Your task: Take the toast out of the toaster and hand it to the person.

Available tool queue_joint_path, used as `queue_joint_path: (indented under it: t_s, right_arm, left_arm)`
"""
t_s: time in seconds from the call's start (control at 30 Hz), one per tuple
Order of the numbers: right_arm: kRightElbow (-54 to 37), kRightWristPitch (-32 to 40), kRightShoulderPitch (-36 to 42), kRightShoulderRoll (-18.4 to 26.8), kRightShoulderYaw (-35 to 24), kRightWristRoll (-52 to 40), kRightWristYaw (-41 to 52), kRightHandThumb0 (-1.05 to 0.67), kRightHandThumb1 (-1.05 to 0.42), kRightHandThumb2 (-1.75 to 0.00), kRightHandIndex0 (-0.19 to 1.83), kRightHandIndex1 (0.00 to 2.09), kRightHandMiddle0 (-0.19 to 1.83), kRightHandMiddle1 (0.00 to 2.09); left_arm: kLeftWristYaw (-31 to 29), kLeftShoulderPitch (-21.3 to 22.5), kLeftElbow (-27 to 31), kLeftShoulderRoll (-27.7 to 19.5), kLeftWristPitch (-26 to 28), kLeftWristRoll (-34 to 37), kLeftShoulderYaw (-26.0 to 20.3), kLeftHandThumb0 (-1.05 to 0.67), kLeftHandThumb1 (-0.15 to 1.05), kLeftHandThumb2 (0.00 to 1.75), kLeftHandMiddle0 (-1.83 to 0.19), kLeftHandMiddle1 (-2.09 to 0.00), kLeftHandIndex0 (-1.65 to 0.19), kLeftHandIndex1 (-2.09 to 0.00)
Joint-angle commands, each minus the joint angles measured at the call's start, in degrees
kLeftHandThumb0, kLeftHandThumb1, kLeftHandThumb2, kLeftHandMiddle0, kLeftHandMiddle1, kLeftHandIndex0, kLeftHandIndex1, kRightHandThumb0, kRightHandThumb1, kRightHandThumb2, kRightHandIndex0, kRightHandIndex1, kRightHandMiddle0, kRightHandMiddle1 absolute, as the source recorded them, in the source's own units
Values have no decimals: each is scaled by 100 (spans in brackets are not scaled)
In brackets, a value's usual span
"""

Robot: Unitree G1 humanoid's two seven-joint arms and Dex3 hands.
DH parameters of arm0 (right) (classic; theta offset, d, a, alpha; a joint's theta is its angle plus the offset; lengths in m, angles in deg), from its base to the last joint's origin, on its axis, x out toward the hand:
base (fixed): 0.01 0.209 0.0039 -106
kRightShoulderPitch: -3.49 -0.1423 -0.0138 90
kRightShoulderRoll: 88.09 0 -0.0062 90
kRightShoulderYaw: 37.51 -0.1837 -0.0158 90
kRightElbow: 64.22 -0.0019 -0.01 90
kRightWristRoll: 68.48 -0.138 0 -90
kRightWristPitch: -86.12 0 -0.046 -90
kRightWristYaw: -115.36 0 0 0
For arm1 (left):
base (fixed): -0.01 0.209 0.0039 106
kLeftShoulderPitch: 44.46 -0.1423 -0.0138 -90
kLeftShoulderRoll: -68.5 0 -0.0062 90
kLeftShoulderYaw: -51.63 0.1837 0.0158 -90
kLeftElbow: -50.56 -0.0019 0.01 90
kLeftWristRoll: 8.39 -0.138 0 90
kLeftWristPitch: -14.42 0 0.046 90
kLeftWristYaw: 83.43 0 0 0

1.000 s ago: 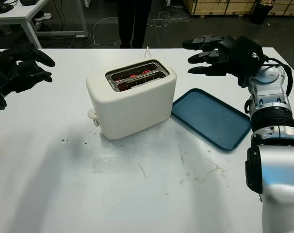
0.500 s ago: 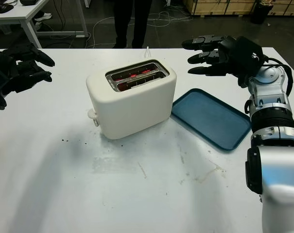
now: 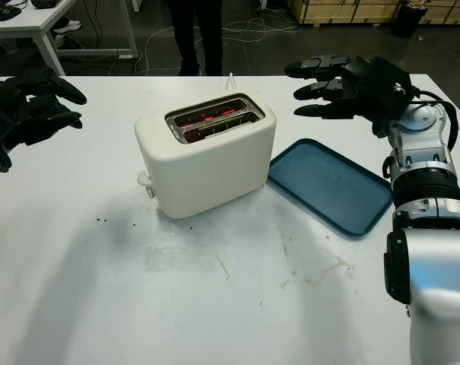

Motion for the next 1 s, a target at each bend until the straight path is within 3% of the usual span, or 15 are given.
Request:
queue_joint_path:
  t_s: [0.0,0.97]
  right_arm:
    - [2,-92,5,16,-10,9,3,-83,-73,0,37,58,61,0]
    - [-49,-11,36,13,-19,-8,-20,-82,-73,0,36,58,61,0]
  left_arm:
    - [14,36,24,18,-5,29,-13,-105,87,0,-63,-133,-58,-120]
    - [8,30,-57,15,-126,22,-22,-105,88,0,-64,-132,-58,-119]
